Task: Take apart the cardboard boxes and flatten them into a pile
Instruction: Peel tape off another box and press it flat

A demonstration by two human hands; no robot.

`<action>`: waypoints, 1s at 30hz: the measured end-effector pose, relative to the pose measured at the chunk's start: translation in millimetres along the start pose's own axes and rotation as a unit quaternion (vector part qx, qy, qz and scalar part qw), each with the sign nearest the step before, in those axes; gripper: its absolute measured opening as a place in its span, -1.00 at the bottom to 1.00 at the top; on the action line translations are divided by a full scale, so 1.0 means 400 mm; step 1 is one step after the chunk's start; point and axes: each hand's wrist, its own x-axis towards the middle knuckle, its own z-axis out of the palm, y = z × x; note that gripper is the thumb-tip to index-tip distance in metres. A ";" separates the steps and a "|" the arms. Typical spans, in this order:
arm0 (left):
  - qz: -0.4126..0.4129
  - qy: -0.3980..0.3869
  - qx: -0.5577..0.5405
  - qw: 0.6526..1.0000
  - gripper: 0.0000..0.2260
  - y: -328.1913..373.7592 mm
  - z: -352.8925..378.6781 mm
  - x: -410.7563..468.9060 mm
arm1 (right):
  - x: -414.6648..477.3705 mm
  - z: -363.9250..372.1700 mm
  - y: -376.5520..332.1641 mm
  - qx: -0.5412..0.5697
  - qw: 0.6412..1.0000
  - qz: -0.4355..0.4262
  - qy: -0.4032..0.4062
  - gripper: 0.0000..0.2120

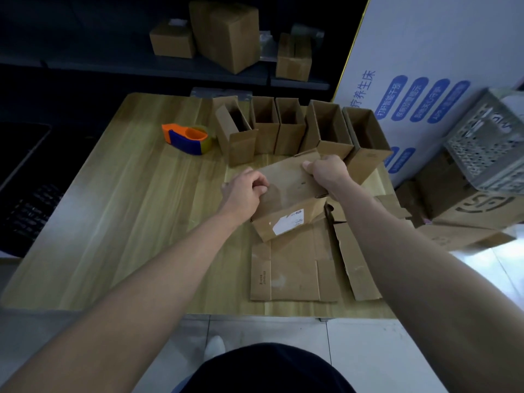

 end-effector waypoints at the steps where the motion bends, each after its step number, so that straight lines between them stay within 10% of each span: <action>1: -0.001 -0.006 0.002 1.000 -0.90 0.002 0.001 0.002 | 0.002 -0.002 0.003 0.002 1.000 0.001 0.002 -0.69; 12: 0.048 -0.103 0.062 0.992 -0.65 0.008 -0.064 -0.001 | 0.007 0.003 0.005 0.005 1.000 -0.004 0.003 -0.59; 30: 0.042 -0.114 0.088 0.989 -0.87 0.033 -0.088 0.003 | 0.004 0.025 -0.027 -0.001 1.000 -0.016 -0.006 -0.65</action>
